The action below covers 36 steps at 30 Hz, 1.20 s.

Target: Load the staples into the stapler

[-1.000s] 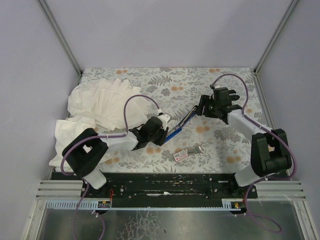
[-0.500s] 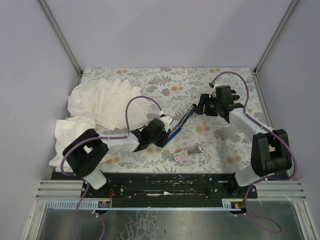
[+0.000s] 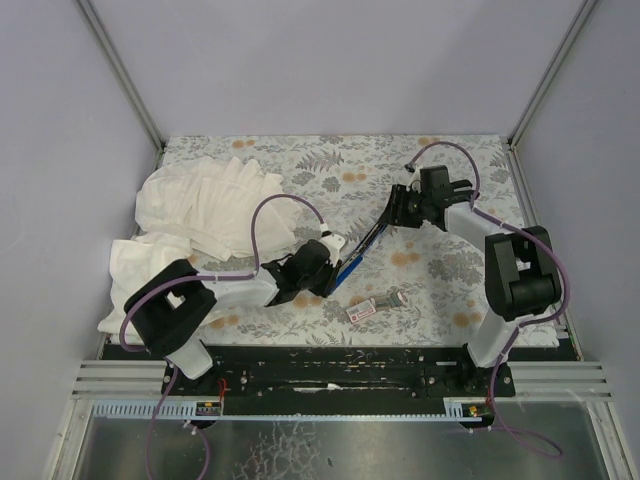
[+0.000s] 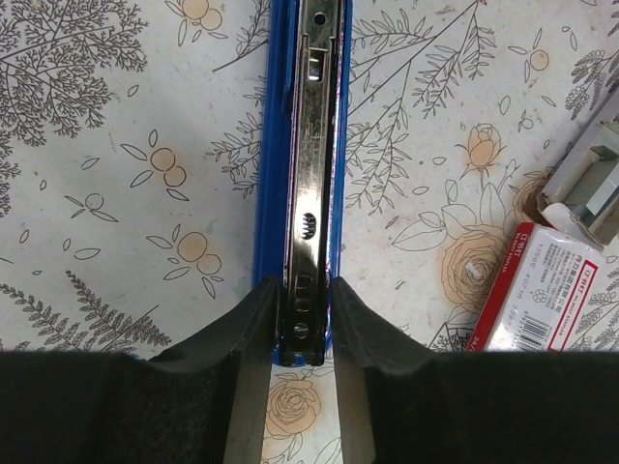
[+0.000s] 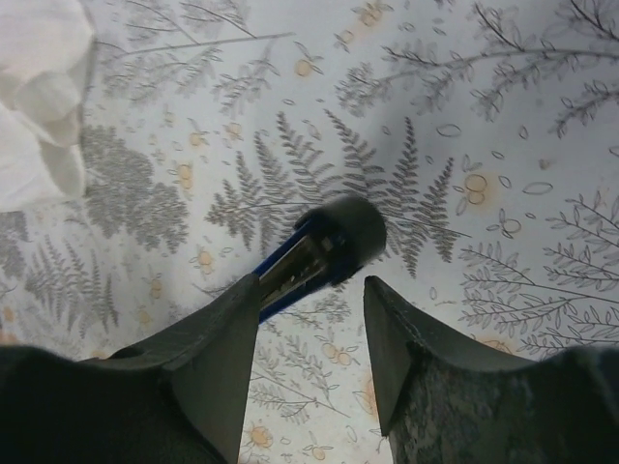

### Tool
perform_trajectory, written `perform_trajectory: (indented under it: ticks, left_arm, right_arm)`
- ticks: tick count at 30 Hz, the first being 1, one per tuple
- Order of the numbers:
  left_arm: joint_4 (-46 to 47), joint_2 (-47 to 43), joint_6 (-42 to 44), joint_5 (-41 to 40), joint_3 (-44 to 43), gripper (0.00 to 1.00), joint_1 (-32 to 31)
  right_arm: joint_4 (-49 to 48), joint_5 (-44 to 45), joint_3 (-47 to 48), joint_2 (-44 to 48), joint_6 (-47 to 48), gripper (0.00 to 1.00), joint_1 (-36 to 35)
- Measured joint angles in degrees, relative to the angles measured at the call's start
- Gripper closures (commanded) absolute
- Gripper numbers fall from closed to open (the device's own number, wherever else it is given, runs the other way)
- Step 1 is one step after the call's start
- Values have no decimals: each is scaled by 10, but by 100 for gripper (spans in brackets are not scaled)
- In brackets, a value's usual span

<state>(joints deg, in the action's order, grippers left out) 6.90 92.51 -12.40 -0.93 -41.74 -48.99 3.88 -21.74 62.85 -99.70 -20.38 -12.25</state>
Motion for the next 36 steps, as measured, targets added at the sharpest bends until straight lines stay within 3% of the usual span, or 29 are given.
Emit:
perform_trajectory:
  ticks: [6,13,17,20,23,30,36]
  left_arm:
    - [0,0,-4,-3,1,70,-2]
    - [-24,-16,-23,-2,-4,27,-8]
    - [-85,-65,-37,-7,-44,16,-6]
    - [-120,-108,-43,0,-101,13,16]
    - [-139,-148,-47,28,-153,13,89]
    - [-169,-176,-49,70,-170,13,275]
    - [-203,-184,-43,82,-167,13,295]
  right_arm:
    - [10,19,2,-36,-3,45,0]
    - [46,29,4,7,12,35,0]
    - [77,28,-17,109,24,37,0]
    - [98,36,-56,200,27,41,-8]
    - [133,73,-106,267,23,44,-48]
    - [199,159,-224,299,-11,56,-167]
    - [215,198,-243,293,-21,63,-199]
